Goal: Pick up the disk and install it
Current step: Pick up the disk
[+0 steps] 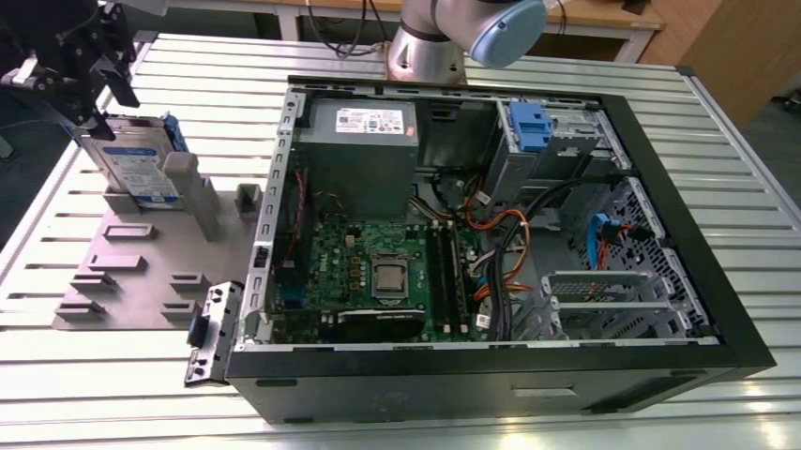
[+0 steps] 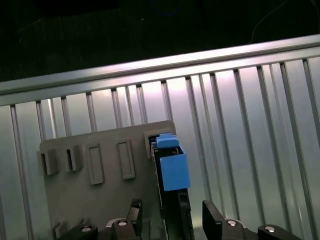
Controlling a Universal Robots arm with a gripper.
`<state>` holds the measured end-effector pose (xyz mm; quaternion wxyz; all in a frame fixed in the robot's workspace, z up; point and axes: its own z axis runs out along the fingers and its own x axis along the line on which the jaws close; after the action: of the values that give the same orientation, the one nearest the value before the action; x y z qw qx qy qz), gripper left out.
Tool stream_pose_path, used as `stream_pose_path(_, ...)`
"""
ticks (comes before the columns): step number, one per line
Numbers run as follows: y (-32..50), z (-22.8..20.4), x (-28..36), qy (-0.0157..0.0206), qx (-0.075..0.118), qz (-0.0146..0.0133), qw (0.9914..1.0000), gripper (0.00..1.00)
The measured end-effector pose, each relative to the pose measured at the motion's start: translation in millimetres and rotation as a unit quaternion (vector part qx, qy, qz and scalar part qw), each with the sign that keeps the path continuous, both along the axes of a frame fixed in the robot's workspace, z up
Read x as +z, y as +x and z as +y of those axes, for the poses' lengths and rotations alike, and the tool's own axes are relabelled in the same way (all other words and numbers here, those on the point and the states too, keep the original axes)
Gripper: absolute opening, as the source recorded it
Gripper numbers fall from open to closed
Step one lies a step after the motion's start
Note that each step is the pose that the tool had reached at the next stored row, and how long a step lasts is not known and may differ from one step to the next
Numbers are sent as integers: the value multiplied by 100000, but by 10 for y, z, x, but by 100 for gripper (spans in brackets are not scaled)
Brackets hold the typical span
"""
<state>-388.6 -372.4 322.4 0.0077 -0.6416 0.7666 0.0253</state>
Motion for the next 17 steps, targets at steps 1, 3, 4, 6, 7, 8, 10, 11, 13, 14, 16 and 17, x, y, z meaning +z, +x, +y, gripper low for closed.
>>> stream_pose_path(1, 0, 0, -16, 0, 149, 3, 100000, 59)
stream_pose_path(3, 0, 0, -43, 0, 355, 2, 99999, 59)
stream_pose_path(4, 0, 0, -56, 0, 447, 2, 99999, 59)
stream_pose_path(6, 0, 0, -81, 3, 636, -3, 99998, 59)
stream_pose_path(7, 0, 0, -94, 3, 738, 2, 99997, 59)
stream_pose_path(8, 0, 0, -104, 12, 841, 0, 99996, 59)
stream_pose_path(10, 0, 1, -117, 64, 1039, 4, 99995, 59)
stream_pose_path(11, 0, 1, -124, 98, 1151, 2, 99993, 59)
stream_pose_path(13, 0, 0, -142, 160, 1417, -4, 99990, 59)
stream_pose_path(14, 0, 0, -151, 180, 1556, 0, 99988, 59)
stream_pose_path(16, 0, 0, -168, 198, 1852, 2, 99983, 59)
stream_pose_path(17, 0, 0, -169, 193, 2000, 11, 99980, 59)
